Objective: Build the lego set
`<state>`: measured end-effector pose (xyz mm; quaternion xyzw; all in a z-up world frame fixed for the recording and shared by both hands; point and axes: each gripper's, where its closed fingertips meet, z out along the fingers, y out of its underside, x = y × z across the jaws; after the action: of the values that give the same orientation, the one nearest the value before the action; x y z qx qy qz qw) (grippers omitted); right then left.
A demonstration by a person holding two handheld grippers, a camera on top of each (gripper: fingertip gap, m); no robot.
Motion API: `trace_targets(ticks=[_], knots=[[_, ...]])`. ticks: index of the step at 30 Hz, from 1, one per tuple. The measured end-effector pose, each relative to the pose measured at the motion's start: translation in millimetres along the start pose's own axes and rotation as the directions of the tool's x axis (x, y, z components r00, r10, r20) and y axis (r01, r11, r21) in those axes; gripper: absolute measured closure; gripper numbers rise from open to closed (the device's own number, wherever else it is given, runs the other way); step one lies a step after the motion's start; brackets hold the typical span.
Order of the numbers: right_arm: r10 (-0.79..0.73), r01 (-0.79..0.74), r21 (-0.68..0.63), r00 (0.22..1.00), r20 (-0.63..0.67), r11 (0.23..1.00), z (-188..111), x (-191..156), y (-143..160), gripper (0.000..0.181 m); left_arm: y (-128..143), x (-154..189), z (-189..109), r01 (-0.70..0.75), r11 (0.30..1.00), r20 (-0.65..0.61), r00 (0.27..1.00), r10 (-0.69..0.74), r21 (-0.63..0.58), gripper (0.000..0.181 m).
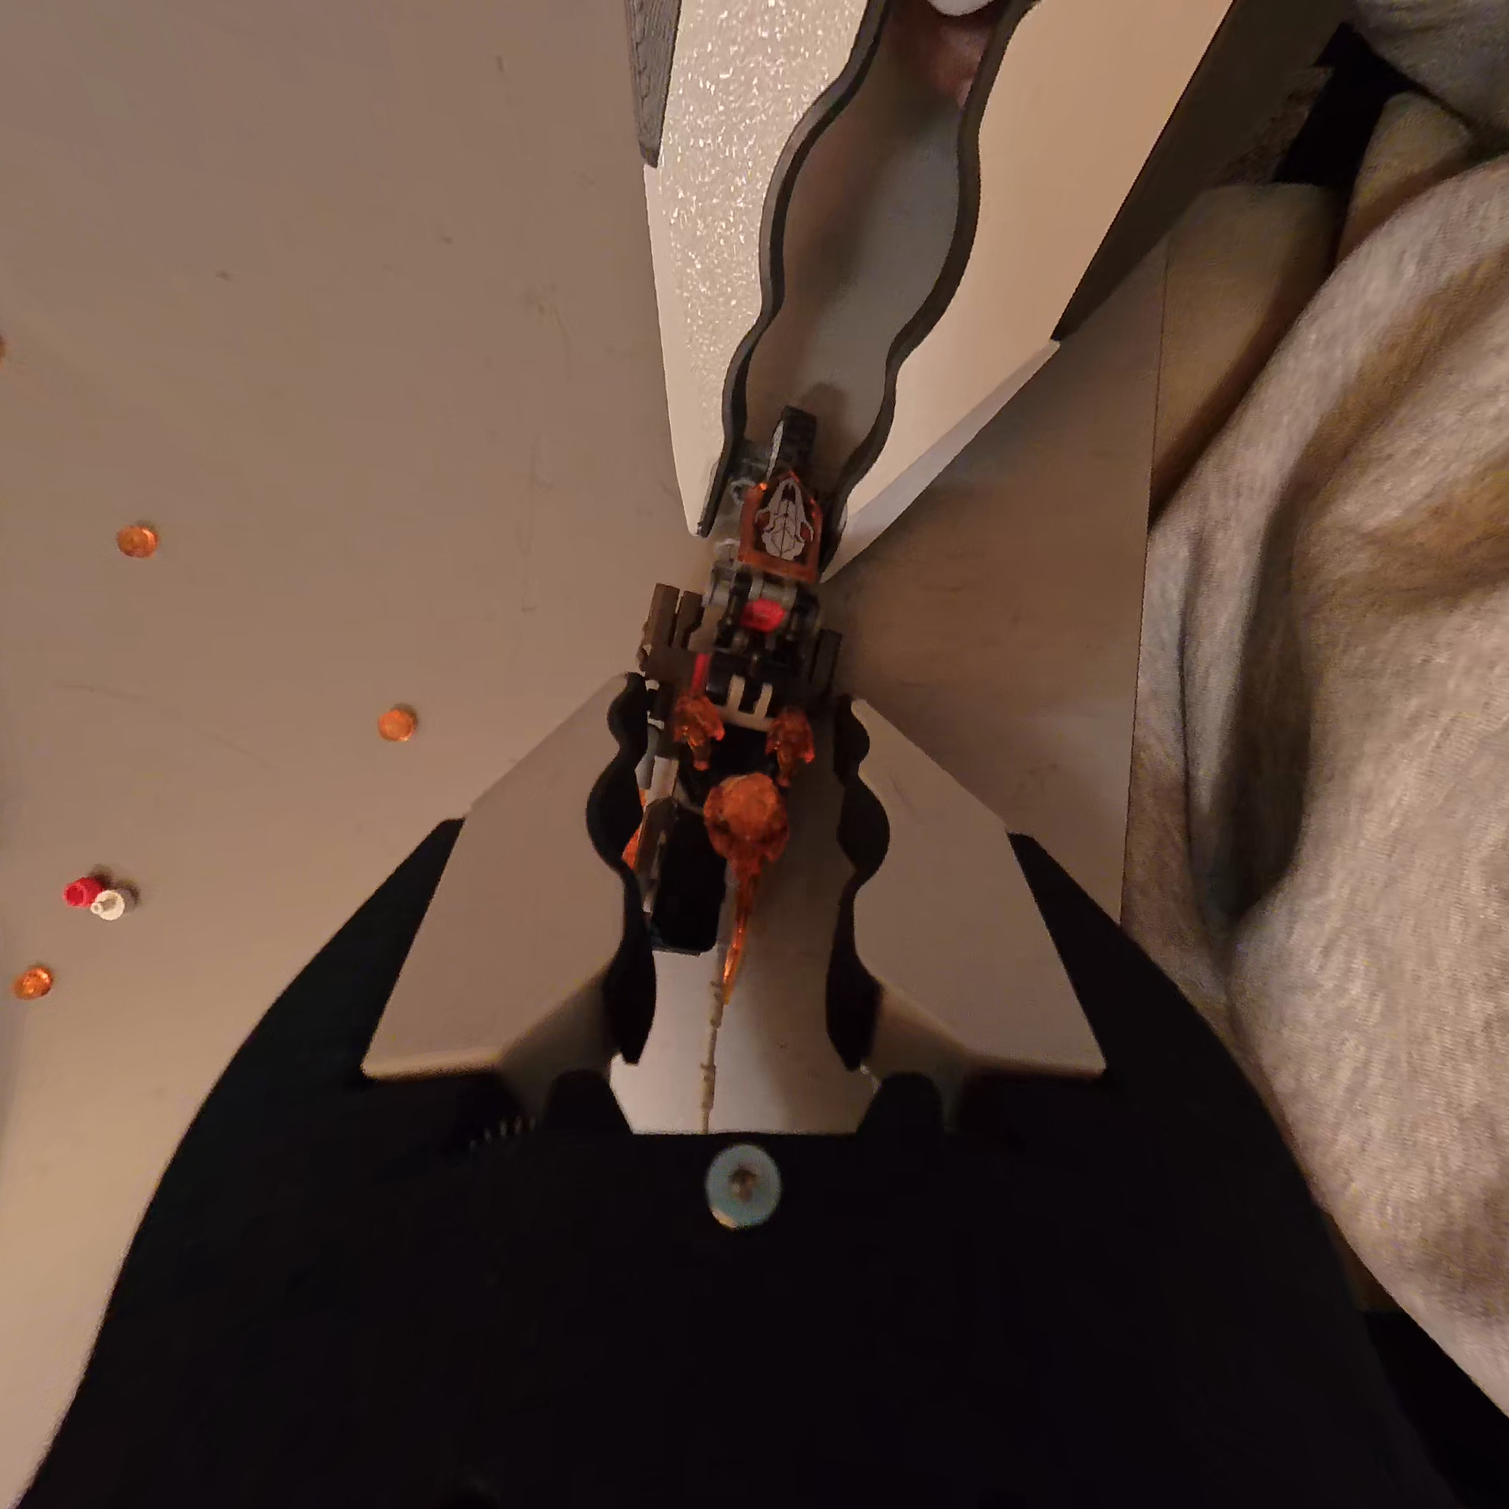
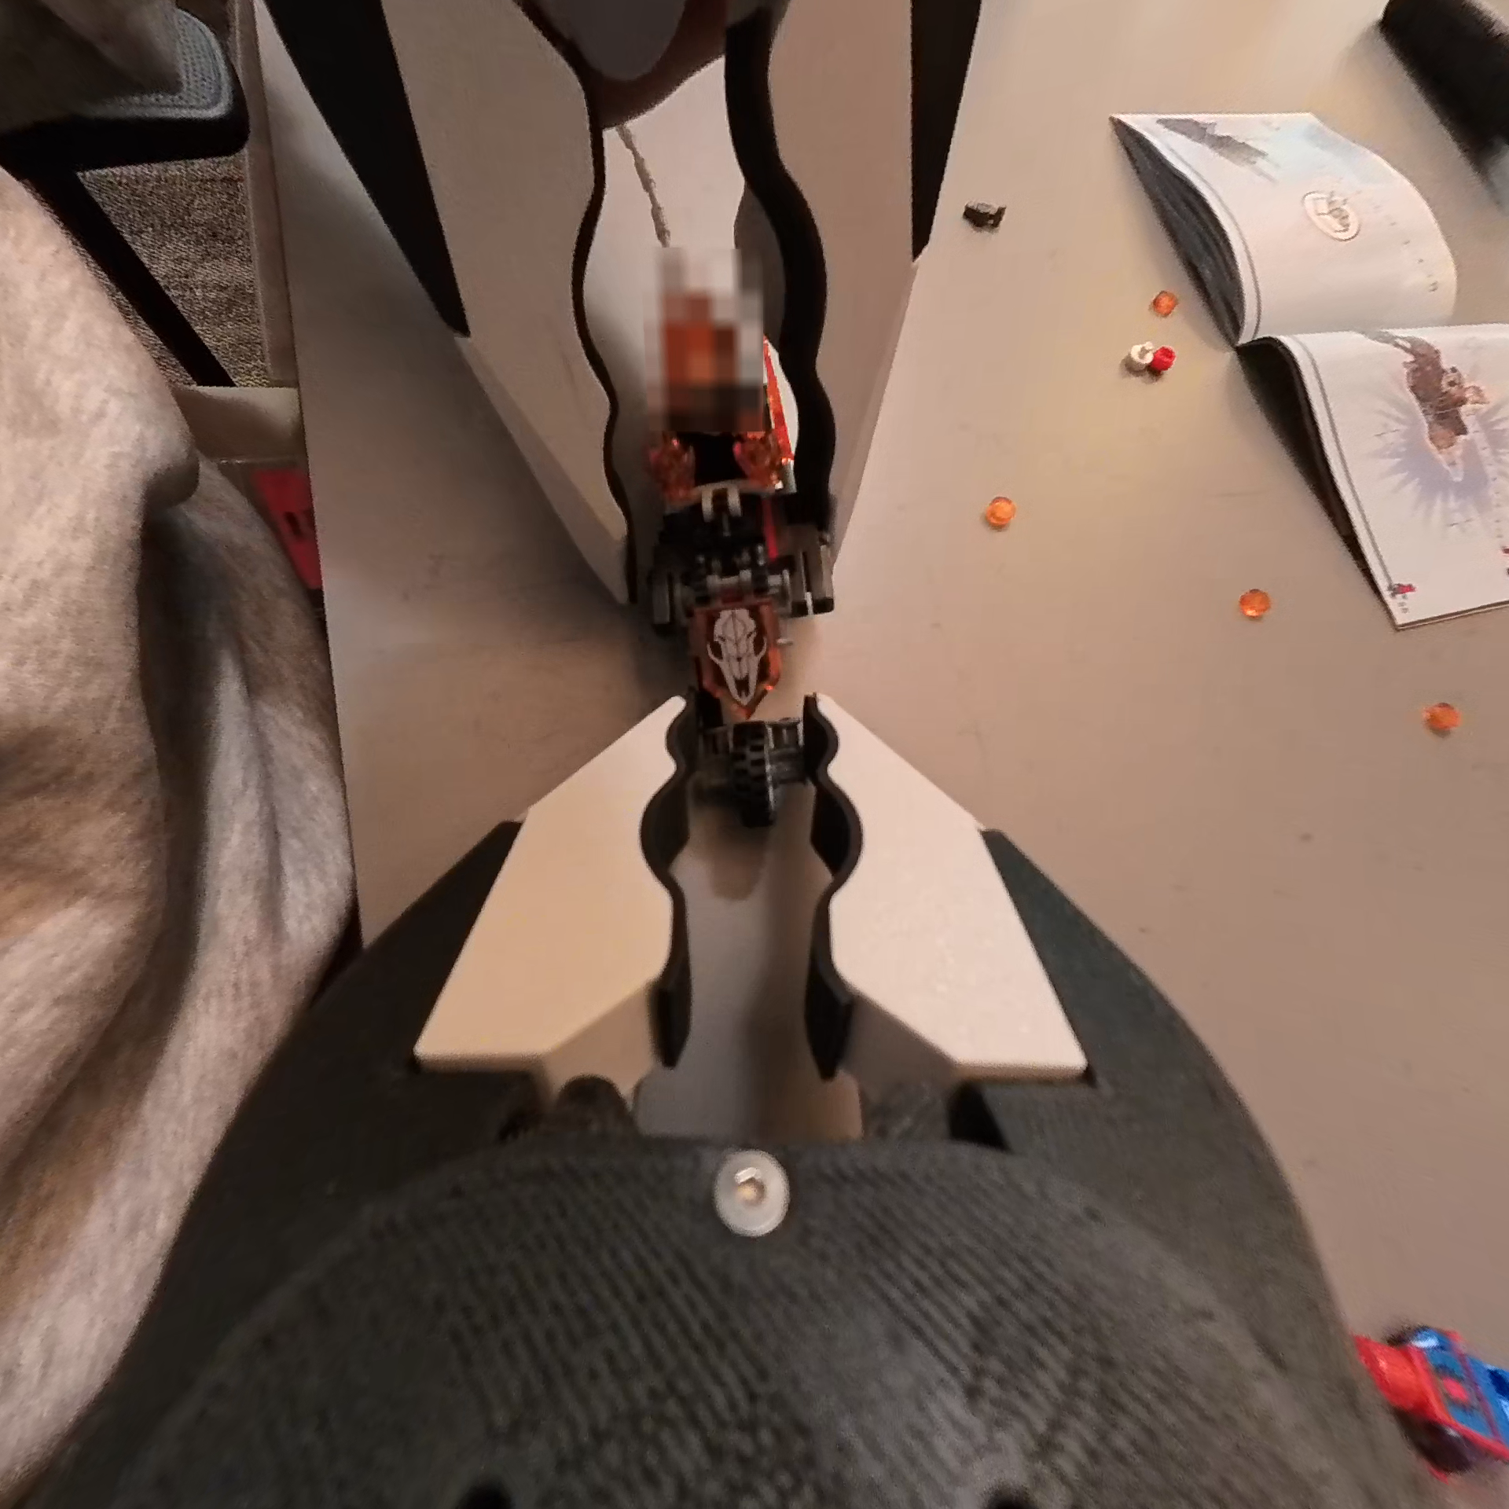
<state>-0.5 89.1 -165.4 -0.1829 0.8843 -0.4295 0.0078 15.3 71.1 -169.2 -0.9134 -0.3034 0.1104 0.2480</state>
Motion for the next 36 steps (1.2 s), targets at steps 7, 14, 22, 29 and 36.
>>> trace_targets(ticks=[7, 14, 22, 29, 36], knots=[[0.0, 0.0, -0.001, 1.0, -0.003, 1.0, 0, 1, 0, 0.158, 1, 0, 0, 0.011, 1.0, -0.004, 1.0, -0.011, -0.004, 0.138], [0.0, 0.0, -0.002, 1.0, -0.007, 1.0, 0, 1, 0, 0.158, 1, -1, 0, 0.019, 1.0, -0.012, 1.0, -0.019, 0.0, 0.142], [0.015, -0.015, 0.0, 1.0, -0.015, 1.0, 0, 4, 0, 0.158, -1, -3, 0, 0.047, 0.999, -0.028, 0.999, -0.046, 0.015, 0.142], [0.044, -0.044, -0.006, 0.997, -0.062, 0.999, -1, 14, 3, 0.142, -1, -5, -1, 0.062, 0.998, -0.039, 0.997, -0.061, 0.025, 0.141], [0.08, -0.077, 0.032, 0.991, -0.111, 0.997, -7, 26, 1, 0.136, 13, -18, -10, 0.116, 0.993, -0.001, 0.993, -0.116, 0.013, 0.141]])
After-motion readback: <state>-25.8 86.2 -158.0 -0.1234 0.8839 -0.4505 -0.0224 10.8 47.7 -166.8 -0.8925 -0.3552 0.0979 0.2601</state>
